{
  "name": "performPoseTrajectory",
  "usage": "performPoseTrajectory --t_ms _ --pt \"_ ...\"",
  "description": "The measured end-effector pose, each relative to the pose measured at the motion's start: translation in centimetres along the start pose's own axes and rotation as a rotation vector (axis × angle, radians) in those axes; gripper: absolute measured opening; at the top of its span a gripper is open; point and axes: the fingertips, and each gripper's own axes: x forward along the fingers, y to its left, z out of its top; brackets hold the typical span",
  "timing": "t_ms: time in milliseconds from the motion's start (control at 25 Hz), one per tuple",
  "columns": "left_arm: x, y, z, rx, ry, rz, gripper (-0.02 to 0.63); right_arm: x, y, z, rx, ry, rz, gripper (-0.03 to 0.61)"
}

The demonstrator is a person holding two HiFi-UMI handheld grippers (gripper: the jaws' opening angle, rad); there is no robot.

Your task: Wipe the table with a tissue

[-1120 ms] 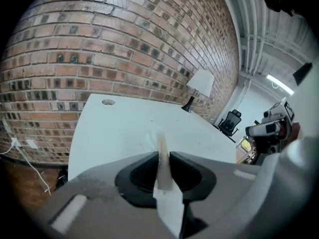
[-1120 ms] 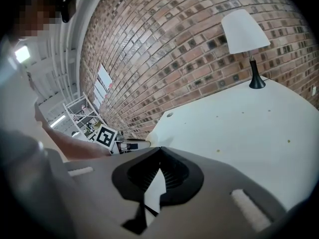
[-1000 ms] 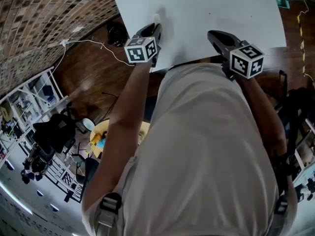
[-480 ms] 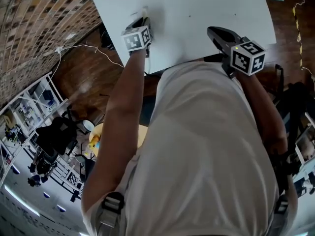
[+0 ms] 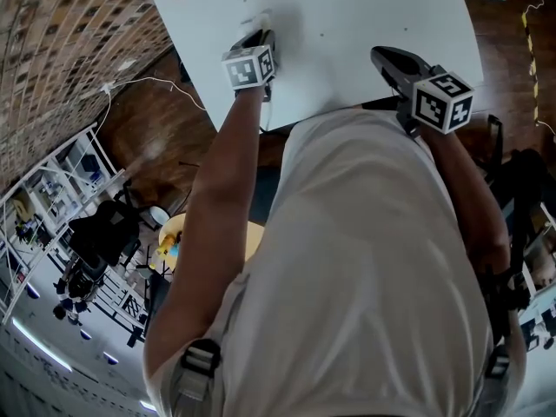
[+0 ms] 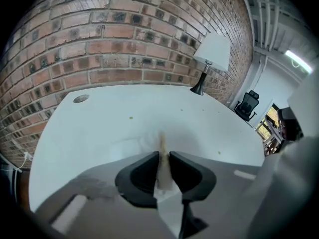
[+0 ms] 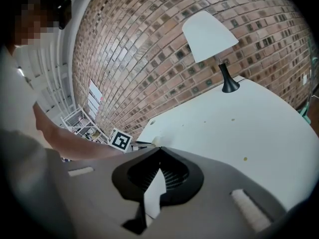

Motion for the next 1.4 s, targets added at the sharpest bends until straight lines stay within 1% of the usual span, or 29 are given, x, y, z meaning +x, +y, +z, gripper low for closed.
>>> performPoseTrajectory --t_ms 240,360,440,560,760,960,1280,1400 --pt "0.9 -4.8 -1.4 0.029 0.016 -0.044 0.072 0.5 -1.2 0.3 0.003 0.012 0.043 0.006" --pt "1.4 -7.6 -2.1 0.042 0.015 -0.079 0.072 0.3 -1.7 0.6 0.009 0.012 0.057 0.006" --pt "1.5 -8.9 -2.4 0.048 0.014 -0.081 0.072 0.1 -2.0 0.7 0.010 0.016 0.068 0.006" --pt "1.9 -9.6 -2.9 0.039 0.024 -0.054 0.072 -0.1 -2.6 0.9 0.012 0.024 0.083 0.006" --pt "2.2 -9.7 -2.9 0.049 0.050 -0.021 0.072 -0.4 -4.1 1.5 0.037 0.033 0.101 0.006" --pt "2.4 -11.1 -2.4 0.051 0.042 -0.023 0.074 -0.9 -5.5 2.1 0.035 0.040 0.119 0.006" --pt "3.5 -13.0 -2.2 0.016 0.039 -0.005 0.074 -1.7 -7.3 2.7 0.028 0.060 0.156 0.006" --pt "3.8 -14.0 -2.1 0.012 0.048 -0.013 0.074 -2.2 -7.9 2.7 0.025 0.069 0.165 0.006"
